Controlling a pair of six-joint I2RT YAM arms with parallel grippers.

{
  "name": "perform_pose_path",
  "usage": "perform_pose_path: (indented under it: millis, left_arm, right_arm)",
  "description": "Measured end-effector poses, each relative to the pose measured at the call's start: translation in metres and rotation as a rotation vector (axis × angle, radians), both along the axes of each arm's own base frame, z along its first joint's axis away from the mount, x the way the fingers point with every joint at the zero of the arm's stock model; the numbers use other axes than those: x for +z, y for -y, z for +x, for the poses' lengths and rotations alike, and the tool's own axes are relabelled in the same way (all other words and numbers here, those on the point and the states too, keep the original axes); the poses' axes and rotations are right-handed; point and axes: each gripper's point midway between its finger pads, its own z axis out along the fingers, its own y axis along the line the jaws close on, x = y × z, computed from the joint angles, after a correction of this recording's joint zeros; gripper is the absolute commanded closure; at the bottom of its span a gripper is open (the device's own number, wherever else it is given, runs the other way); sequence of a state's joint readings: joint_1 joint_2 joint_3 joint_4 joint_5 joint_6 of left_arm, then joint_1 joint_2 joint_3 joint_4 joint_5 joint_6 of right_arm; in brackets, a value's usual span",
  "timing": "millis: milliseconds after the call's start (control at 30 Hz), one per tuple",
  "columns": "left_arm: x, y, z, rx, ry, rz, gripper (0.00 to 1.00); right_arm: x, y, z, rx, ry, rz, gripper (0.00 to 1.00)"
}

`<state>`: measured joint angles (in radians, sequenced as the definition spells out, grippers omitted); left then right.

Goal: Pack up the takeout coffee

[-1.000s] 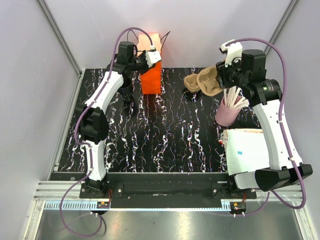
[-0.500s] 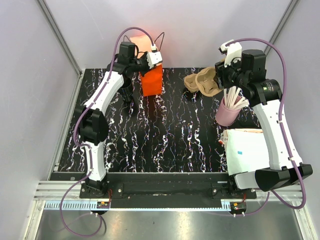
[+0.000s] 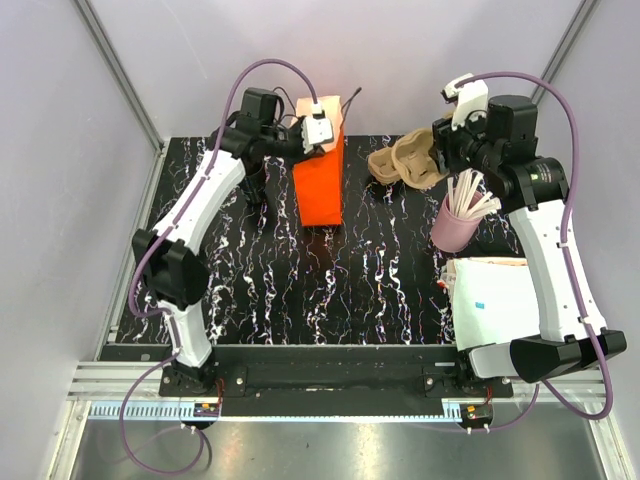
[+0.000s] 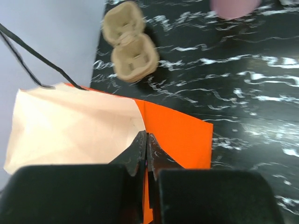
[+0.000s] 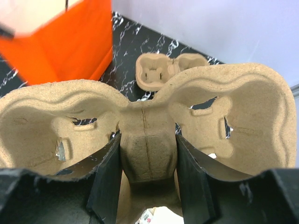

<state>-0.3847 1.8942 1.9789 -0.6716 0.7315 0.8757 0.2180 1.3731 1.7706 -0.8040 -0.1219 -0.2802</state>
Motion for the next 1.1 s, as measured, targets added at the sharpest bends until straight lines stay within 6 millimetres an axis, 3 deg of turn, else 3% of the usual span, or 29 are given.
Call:
perform_pose_path:
  millis: [200,400,567,733,967,1100]
  left_arm:
    - [0.005,0.016,-0.078,-0.156,-0.017,0.064,1.00]
    - [-0.015,0.022,-0.164,-0.315,-0.086,0.159,1.00]
    - [-0.027,0.020,-0.214,-0.412,-0.121,0.228,1.00]
    - [-0.026,0.005,-0.231,-0.426,-0.109,0.269,1.00]
    - [-0.021,-0.012,-0.239,-0.420,-0.075,0.309,0.92]
    - [-0.022,-0.015,-0.236,-0.409,-0.063,0.330,0.64]
  right_arm:
    - [0.024,0.003,0.002,-0.011,0.064,0.000,0.48]
    - [0.046,0.005,0.009,-0.022,0.124,-0.009,0.49]
    - [0.055,0.001,0.023,-0.014,0.141,-0.005,0.49]
    - [0.063,-0.013,0.028,0.022,0.153,-0.001,0.47]
    - [0.055,-0.061,0.022,0.145,0.126,-0.034,0.47]
    - [0.049,-0.070,0.033,0.158,0.106,-0.051,0.47]
